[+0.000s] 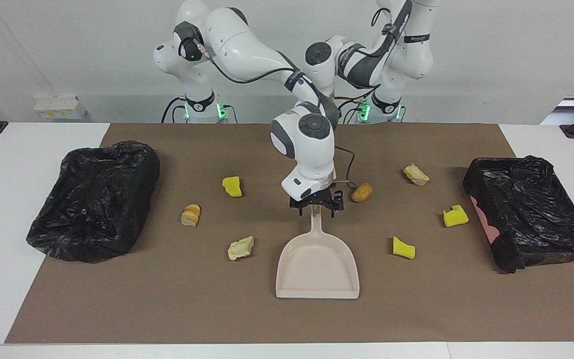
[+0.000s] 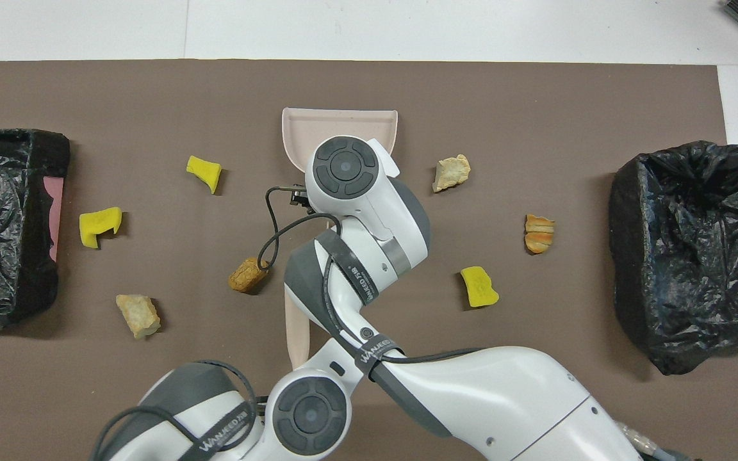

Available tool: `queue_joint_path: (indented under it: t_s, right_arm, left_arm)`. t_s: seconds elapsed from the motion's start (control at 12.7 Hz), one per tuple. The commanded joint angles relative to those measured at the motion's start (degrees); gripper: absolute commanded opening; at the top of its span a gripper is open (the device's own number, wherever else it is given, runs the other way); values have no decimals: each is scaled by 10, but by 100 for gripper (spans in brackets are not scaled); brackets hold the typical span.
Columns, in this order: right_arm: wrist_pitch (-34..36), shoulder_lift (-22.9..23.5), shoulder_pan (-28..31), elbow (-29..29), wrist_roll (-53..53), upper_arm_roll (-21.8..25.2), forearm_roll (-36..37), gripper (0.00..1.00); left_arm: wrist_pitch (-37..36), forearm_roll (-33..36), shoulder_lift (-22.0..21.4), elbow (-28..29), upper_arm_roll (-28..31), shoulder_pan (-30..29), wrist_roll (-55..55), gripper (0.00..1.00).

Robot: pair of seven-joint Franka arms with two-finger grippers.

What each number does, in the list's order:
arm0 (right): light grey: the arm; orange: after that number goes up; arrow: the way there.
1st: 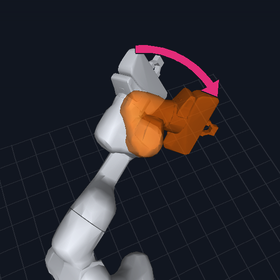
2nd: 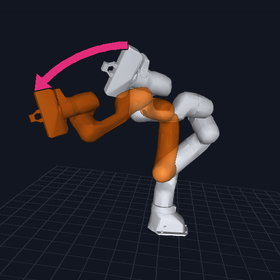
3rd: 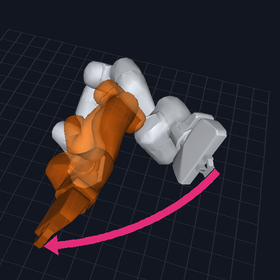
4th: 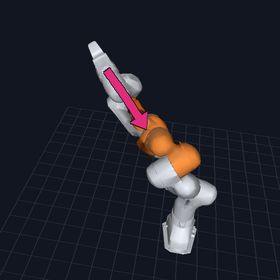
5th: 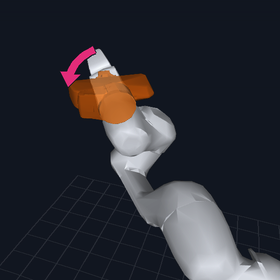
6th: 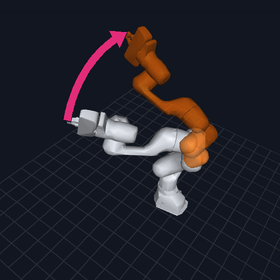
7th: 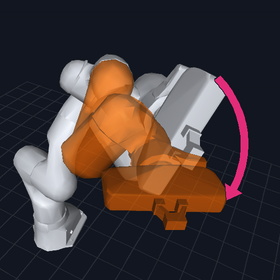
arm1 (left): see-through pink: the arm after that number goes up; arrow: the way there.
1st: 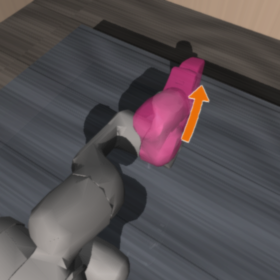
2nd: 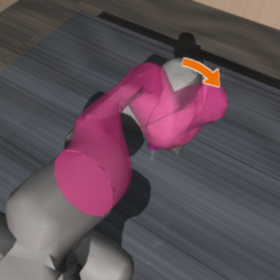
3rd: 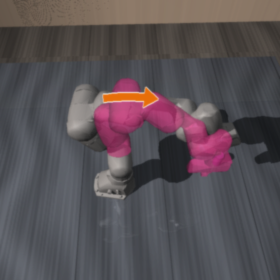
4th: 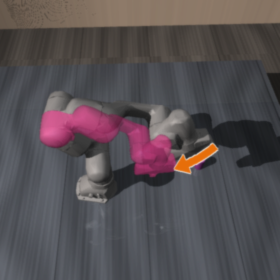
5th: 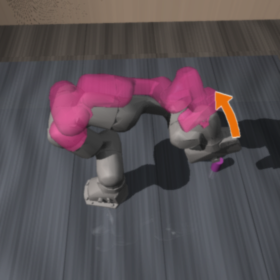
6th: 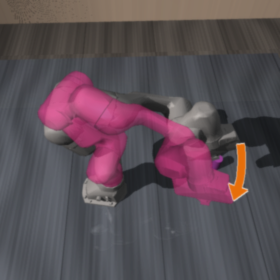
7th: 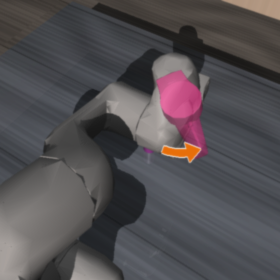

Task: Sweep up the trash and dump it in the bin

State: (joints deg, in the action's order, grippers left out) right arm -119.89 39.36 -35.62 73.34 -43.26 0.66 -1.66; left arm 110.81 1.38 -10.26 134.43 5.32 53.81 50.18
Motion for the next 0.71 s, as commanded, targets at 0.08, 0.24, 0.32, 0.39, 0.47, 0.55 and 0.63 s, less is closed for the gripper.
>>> queue_joint_path:
  t_s: [0.08,0.24,0.32,0.39,0.47,0.55,0.63]
  right_arm:
    - [-3,2,6,-12,-3,1,-4,55]
    - [-3,-2,9,12,11,1,-3,55]
    - [-3,-3,9,14,14,1,-4,55]
    - [-3,-3,9,15,14,1,-4,55]
    - [-3,-3,8,15,14,1,-4,55]
    - [-2,-4,9,16,14,1,-4,54]
    - [4,-5,9,15,15,1,-4,26]
  left_arm:
    - [-40,60,-35,7,-6,-87,-4,0]
    - [-29,85,-40,7,-6,-147,-53,0]
    - [-11,106,-33,2,-6,-182,-88,0]
    - [8,111,-28,4,-6,-220,-133,0]
    - [27,112,-16,2,-6,-266,-185,0]
    - [48,114,-6,-1,-6,-301,-217,0]
    - [67,121,1,-3,-5,-336,-234,0]
